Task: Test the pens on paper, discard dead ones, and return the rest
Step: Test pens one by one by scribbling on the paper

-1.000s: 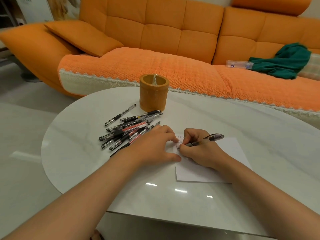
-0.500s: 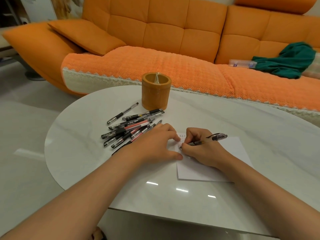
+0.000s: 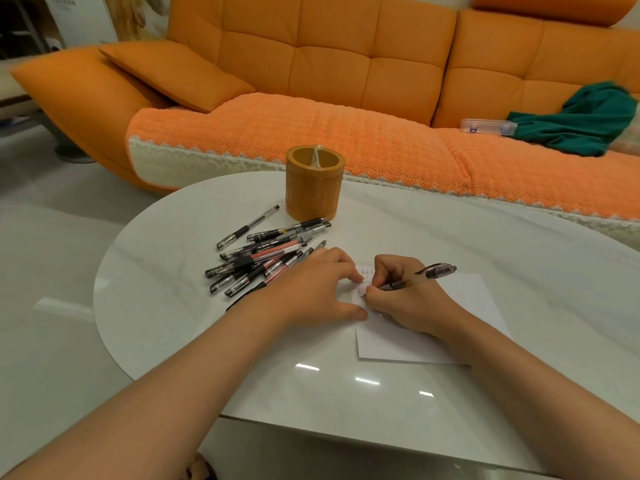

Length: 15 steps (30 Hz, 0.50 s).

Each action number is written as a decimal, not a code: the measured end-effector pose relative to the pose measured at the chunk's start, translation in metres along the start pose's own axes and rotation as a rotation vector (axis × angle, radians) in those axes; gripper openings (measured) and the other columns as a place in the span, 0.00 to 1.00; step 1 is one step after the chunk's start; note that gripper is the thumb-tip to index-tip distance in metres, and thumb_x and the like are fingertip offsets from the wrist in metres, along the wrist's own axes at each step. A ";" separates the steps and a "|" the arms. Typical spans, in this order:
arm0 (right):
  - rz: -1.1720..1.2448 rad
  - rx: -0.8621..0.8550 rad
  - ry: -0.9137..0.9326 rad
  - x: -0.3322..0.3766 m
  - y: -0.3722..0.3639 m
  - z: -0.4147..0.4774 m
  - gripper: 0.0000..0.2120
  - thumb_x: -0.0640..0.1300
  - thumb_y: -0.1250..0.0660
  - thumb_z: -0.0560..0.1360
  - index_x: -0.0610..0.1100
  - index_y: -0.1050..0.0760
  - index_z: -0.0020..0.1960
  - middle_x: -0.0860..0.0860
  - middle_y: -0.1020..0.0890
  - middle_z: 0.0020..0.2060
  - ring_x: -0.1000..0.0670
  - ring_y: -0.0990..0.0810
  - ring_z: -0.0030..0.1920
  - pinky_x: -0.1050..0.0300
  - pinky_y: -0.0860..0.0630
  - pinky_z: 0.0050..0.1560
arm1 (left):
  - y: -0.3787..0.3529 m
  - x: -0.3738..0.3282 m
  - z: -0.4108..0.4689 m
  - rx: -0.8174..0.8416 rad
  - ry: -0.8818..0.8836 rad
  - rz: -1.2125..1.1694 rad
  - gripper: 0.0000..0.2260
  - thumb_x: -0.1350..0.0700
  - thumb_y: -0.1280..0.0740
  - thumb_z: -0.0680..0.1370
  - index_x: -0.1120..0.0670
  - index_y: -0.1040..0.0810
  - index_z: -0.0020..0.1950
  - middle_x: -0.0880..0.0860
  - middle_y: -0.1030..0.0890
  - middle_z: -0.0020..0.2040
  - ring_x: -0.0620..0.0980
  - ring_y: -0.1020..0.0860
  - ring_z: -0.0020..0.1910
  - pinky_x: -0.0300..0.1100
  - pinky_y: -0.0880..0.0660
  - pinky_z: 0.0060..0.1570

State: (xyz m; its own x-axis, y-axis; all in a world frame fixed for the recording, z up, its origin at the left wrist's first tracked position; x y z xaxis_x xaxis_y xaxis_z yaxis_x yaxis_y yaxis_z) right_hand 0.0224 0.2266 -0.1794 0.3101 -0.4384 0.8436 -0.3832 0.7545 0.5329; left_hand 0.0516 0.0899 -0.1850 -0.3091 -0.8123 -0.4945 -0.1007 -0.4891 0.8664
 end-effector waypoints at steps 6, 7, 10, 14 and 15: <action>-0.018 0.021 0.016 0.002 -0.001 -0.001 0.09 0.34 0.30 0.71 0.38 0.28 0.35 0.45 0.23 0.27 0.53 0.27 0.27 0.59 0.32 0.30 | 0.001 0.001 0.000 0.002 0.005 -0.018 0.27 0.38 0.27 0.71 0.44 0.24 0.68 0.39 0.30 0.64 0.38 0.36 0.65 0.41 0.32 0.64; -0.010 0.029 0.013 0.002 -0.001 -0.001 0.09 0.34 0.30 0.71 0.37 0.28 0.36 0.44 0.23 0.27 0.53 0.27 0.27 0.59 0.31 0.30 | 0.000 0.001 0.000 0.004 0.005 -0.020 0.27 0.38 0.27 0.71 0.44 0.24 0.68 0.39 0.30 0.64 0.38 0.36 0.65 0.41 0.32 0.64; 0.006 0.043 0.001 0.001 -0.002 -0.002 0.08 0.34 0.30 0.71 0.37 0.28 0.36 0.46 0.23 0.26 0.54 0.27 0.26 0.61 0.32 0.29 | 0.000 0.000 0.000 0.005 0.003 -0.012 0.27 0.38 0.27 0.71 0.45 0.24 0.68 0.39 0.30 0.64 0.39 0.35 0.65 0.41 0.32 0.64; -0.007 0.035 0.010 0.002 -0.003 -0.002 0.08 0.34 0.29 0.70 0.38 0.28 0.35 0.46 0.23 0.26 0.54 0.28 0.26 0.61 0.32 0.29 | 0.000 0.001 0.000 0.009 0.003 -0.018 0.27 0.38 0.27 0.71 0.45 0.24 0.68 0.39 0.30 0.64 0.39 0.35 0.65 0.42 0.31 0.64; -0.012 0.030 0.012 0.002 -0.003 -0.002 0.09 0.34 0.29 0.70 0.38 0.28 0.35 0.47 0.23 0.26 0.54 0.28 0.26 0.62 0.32 0.29 | 0.000 0.001 0.001 0.007 0.002 -0.018 0.27 0.38 0.26 0.71 0.45 0.24 0.67 0.39 0.30 0.64 0.39 0.35 0.65 0.43 0.31 0.64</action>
State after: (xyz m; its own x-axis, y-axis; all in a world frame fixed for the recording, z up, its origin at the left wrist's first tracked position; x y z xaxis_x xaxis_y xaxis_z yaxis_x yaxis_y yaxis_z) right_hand 0.0256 0.2244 -0.1796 0.3251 -0.4416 0.8362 -0.4047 0.7342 0.5451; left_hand 0.0508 0.0890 -0.1853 -0.3054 -0.8043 -0.5098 -0.1130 -0.5010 0.8580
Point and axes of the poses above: each hand's wrist, its own z-axis towards the middle knuckle, its own y-axis out of the back of the hand, x = y × z, the point moved 7 cm from there along z, towards the middle knuckle
